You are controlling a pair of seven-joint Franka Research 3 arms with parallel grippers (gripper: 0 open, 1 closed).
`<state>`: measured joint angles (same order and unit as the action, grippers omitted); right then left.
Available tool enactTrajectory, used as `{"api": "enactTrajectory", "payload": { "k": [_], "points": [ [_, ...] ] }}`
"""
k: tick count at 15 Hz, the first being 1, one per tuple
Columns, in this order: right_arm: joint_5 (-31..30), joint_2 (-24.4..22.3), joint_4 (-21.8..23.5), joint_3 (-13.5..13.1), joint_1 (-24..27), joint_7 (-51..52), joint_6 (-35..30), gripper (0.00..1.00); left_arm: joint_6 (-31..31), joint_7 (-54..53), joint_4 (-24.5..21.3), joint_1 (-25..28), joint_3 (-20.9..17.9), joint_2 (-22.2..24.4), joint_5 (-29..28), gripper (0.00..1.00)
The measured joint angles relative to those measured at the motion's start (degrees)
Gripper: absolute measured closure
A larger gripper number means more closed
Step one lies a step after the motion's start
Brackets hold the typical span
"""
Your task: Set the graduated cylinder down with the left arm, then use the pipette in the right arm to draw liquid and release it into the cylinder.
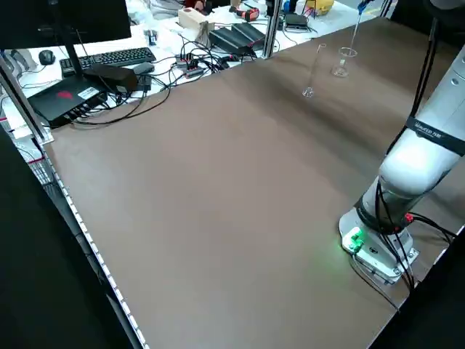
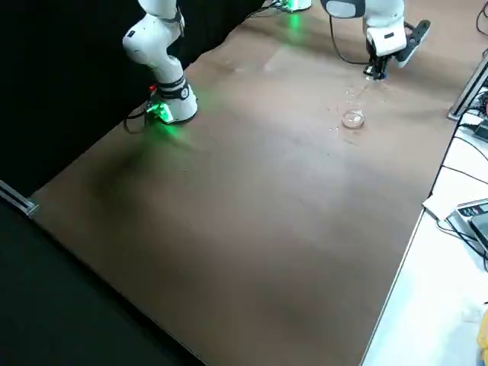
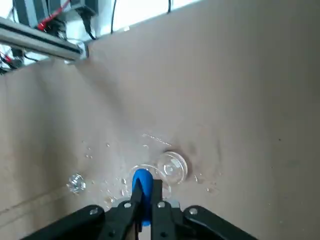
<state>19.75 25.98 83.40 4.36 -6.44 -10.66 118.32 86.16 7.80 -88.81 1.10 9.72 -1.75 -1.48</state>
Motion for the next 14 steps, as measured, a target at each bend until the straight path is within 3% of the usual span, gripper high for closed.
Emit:
{"api": "enactTrajectory", "payload": {
  "k": [7,14],
  "points": [
    [-6.9,2.1,1.7,0.3,-3.8,1.8,0.4,0.92,-0.3,0.0,0.0,0.0,0.0,0.1,0.0,0.0],
    [-7.7,3.1,2.1,0.3,-5.9,1.8,2.8,0.92,-0.3,0.0,0.0,0.1,0.0,0.1,0.0,0.0]
  ]
}}
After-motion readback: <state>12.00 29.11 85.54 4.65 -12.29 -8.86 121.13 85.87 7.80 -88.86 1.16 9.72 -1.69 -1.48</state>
